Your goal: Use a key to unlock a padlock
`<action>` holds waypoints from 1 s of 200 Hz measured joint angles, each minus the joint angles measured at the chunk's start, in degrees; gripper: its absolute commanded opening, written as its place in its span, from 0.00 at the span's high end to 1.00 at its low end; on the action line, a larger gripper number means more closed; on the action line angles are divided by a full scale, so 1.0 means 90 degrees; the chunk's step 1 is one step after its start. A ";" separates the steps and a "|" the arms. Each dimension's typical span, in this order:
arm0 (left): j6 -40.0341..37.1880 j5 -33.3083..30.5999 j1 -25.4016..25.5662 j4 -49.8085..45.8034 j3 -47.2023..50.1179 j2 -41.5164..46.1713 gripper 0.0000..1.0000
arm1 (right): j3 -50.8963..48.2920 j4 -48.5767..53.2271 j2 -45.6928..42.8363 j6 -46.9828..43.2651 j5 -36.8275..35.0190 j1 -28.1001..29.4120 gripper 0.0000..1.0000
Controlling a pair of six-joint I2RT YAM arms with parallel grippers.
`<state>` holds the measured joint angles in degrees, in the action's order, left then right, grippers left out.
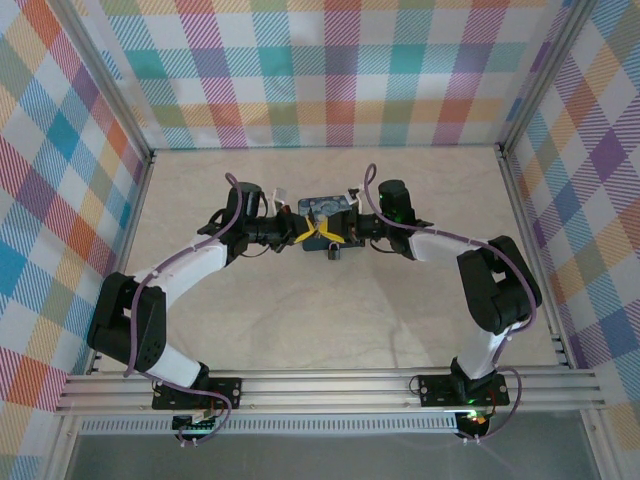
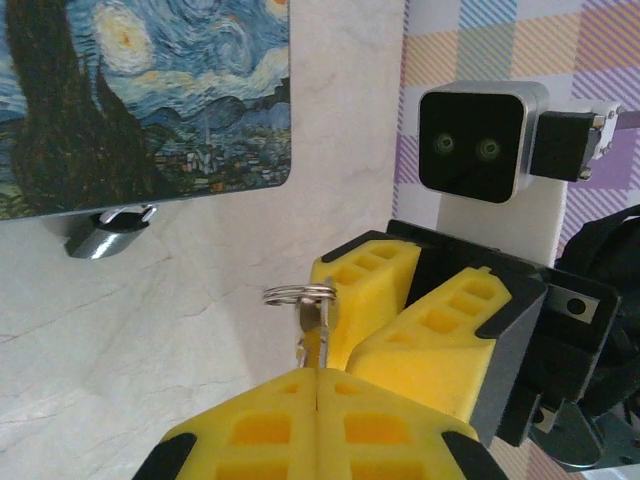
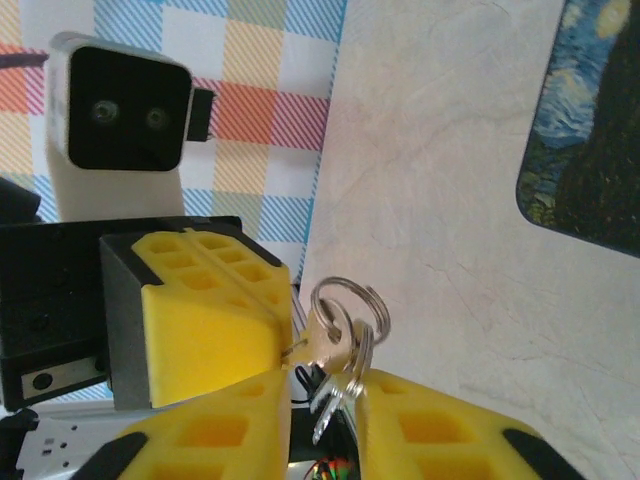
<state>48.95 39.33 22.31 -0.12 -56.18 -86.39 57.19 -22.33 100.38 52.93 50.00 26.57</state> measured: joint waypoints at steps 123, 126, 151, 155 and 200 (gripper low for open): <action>-0.0381 -0.0243 0.0007 -0.1812 -0.0663 -0.0049 1.00 | -0.0403 0.2246 -0.1800 -0.5100 -0.1620 0.0301 0.49; -0.0367 -0.0214 0.0012 -0.1853 -0.0697 -0.0056 1.00 | -0.0474 0.2203 -0.1877 -0.5280 -0.1724 0.0369 0.49; -0.0299 -0.0046 0.0022 -0.2198 -0.1037 -0.0177 1.00 | -0.0901 0.1965 -0.2132 -0.6584 -0.2531 0.0857 0.51; -0.0294 -0.0015 0.0032 -0.2254 -0.1093 -0.0187 1.00 | -0.0933 0.1928 -0.2120 -0.6713 -0.2659 0.0894 0.51; -0.0325 0.0080 0.0090 -0.2856 -0.1576 -0.0236 1.00 | -0.1370 0.1037 -0.2118 -0.8004 -0.4194 0.1095 0.51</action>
<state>46.02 40.05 23.11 -25.82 -70.37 -88.51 44.86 -12.99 81.32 -19.11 12.25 36.42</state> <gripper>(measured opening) 0.045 0.491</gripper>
